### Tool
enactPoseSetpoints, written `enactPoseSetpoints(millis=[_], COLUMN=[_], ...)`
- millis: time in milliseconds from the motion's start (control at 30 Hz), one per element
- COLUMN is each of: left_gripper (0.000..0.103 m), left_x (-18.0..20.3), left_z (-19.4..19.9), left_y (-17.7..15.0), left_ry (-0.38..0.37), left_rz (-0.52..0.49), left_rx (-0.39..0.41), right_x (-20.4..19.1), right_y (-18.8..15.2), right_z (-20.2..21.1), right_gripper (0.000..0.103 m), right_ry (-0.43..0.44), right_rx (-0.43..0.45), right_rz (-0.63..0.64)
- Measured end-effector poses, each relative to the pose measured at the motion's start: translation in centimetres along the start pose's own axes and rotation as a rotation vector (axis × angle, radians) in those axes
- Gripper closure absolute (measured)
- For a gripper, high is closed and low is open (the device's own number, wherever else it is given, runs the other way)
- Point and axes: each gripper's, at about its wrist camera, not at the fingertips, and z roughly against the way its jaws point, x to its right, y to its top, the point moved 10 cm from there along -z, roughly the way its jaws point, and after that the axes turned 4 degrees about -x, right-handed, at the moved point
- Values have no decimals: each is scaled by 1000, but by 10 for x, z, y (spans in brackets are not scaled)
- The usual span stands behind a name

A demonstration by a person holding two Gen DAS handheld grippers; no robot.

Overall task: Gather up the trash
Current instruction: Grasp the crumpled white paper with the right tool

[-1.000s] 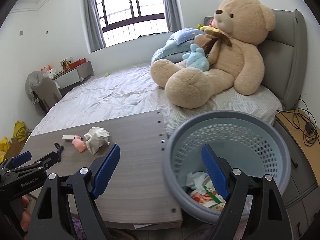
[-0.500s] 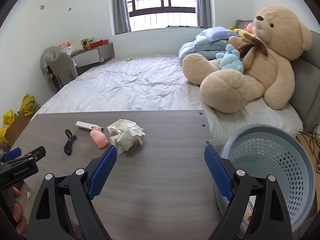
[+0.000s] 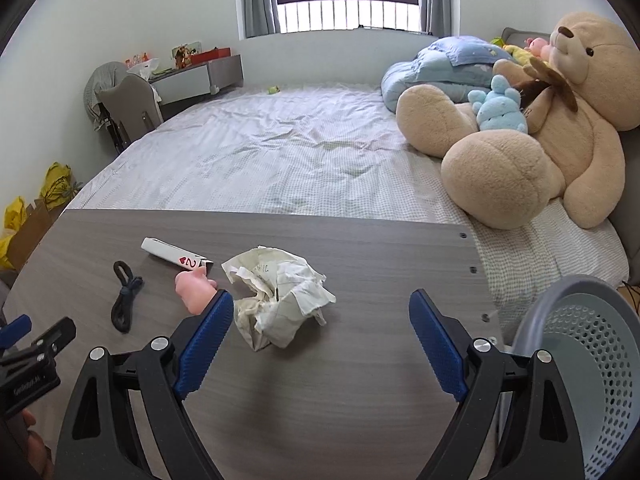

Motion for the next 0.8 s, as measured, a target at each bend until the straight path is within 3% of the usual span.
enactPoseSetpoints(millis=[400, 733, 767, 800], left_gripper=[6, 6, 6, 6], left_x=[8, 13, 13, 14], left_z=[-9, -10, -10, -10], left_y=[-6, -6, -6, -7], left_ry=[-17, -19, -20, -21], left_rz=[-14, -24, -26, -27], left_rx=[-23, -31, -32, -32], right_x=[-6, -17, -18, -17], right_y=[3, 1, 2, 2], right_z=[-50, -64, -63, -62], right_gripper=[18, 18, 20, 29], right_ry=[-1, 50, 57, 59], right_rx=[-119, -150, -149, -144], right_rz=[1, 7, 2, -2])
